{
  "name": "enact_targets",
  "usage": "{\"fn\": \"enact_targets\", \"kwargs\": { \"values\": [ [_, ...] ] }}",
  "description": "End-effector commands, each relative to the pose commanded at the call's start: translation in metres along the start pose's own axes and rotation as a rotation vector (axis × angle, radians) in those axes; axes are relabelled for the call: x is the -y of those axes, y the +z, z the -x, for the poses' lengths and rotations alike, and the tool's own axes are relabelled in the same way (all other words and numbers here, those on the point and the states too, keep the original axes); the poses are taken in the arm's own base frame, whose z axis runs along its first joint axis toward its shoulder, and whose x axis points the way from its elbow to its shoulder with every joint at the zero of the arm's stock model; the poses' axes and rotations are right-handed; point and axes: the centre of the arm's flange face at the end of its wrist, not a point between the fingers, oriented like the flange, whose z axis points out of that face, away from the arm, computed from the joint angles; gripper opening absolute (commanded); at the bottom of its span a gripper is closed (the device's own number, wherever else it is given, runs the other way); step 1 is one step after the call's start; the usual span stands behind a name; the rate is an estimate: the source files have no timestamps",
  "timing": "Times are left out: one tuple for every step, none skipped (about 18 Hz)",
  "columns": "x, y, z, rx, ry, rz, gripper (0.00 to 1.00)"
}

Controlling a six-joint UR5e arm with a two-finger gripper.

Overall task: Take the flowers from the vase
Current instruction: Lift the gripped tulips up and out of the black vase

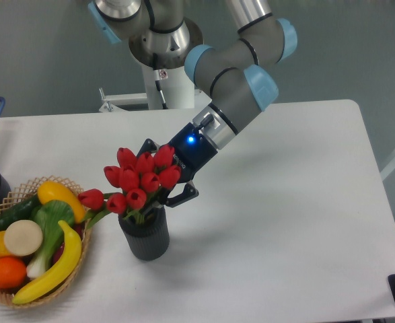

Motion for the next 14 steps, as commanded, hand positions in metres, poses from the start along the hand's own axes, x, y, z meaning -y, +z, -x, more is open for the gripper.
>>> {"fn": "enact_targets", "kwargs": {
  "values": [
    [0.002,-0.003,-0.002,0.006,0.001,0.0,0.52],
    [0.004,-0.006,-0.004,0.011,0.0,0.004,0.52],
    [0.006,-0.011,-0.004,0.025,-0.004,0.014,0.52],
    [0.009,-0.015,-0.005,0.036,-0.016,0.019,0.52],
    [0.014,-0.02,-0.006,0.046,-0.032,0.017,0.52],
    [0.019,-0.024,-0.008,0.054,-0.041,0.015,0.52],
    [0.02,-0.025,-0.008,0.056,-0.043,0.014,0.52],
    [0.024,-0.026,-0.008,0.059,-0.036,0.013,0.52],
    [0.026,-0.027,-0.008,0.059,-0.035,0.011,0.52],
    [0.028,-0.028,-0.008,0.062,-0.032,0.012,0.52],
    [0.031,-0.029,-0.01,0.064,-0.03,0.01,0.52],
    [0.034,-0.03,-0.012,0.066,-0.042,0.008,0.52],
    [0.039,-0.033,-0.015,0.07,-0.057,0.005,0.52],
    [0.043,-0.034,-0.017,0.073,-0.067,0.003,0.52]
  ]
}}
